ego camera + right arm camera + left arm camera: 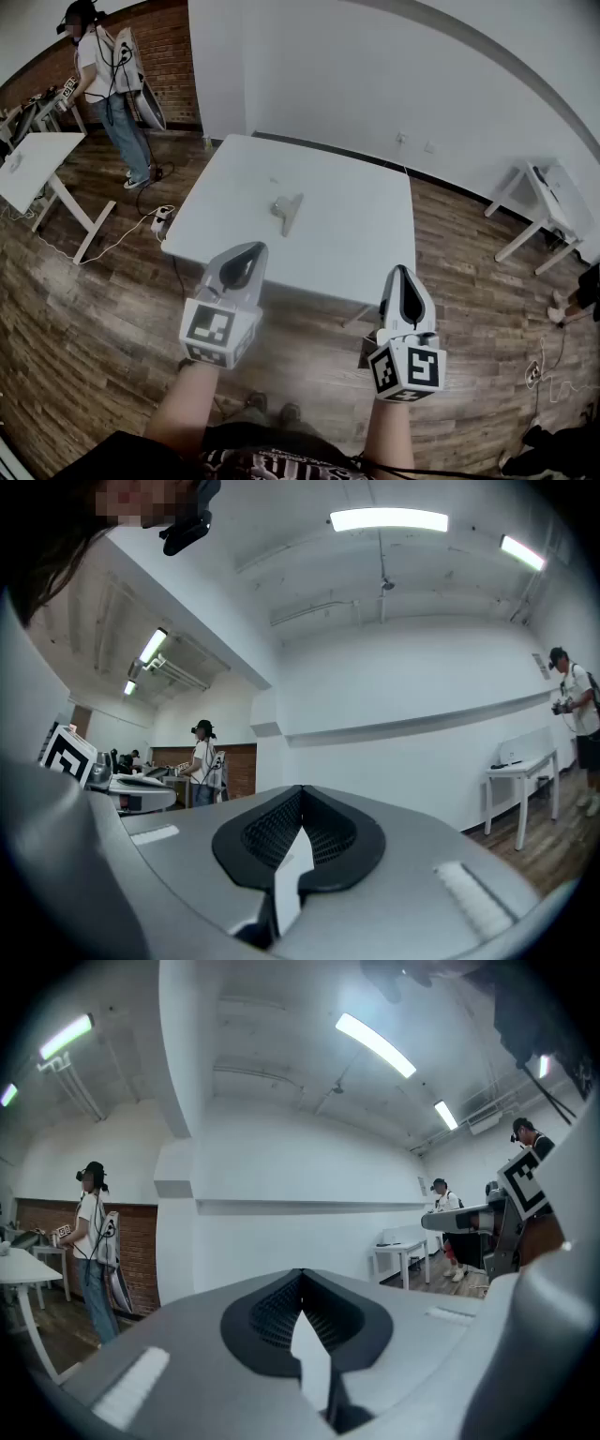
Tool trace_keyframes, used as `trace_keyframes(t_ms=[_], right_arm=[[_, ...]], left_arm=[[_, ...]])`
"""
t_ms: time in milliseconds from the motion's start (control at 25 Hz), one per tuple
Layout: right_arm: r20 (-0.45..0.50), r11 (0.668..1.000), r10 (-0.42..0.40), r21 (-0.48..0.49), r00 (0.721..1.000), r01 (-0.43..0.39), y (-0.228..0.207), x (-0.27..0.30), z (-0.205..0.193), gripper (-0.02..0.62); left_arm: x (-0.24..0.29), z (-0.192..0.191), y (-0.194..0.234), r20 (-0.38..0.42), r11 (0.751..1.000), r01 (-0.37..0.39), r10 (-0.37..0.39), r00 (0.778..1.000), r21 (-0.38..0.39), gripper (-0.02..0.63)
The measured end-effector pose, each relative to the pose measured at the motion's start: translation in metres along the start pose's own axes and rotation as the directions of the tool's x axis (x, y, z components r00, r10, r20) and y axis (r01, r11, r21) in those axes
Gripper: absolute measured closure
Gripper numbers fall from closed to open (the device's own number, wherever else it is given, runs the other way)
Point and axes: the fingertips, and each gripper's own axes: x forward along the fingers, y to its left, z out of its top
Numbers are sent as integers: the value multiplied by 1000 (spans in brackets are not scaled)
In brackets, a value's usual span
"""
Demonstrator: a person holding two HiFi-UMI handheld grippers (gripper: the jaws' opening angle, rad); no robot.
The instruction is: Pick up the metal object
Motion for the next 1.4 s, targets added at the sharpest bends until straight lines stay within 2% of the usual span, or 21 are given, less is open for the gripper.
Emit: trace_keyframes(t_ms=[600, 960, 1400], right_arm=[[8, 999, 52, 5, 999, -52, -18, 9, 1, 584], [1, 996, 88, 17, 996, -88, -28, 30, -8, 584], [11, 998, 59, -22, 998, -58, -33, 122, -17, 584]], left_arm=[[3, 4, -3, 6, 997, -78, 78, 997, 12, 606], [13, -7, -1, -7, 994, -112, 112, 994, 1, 606], [100, -17, 55, 0, 997, -74, 74, 997, 1, 606]])
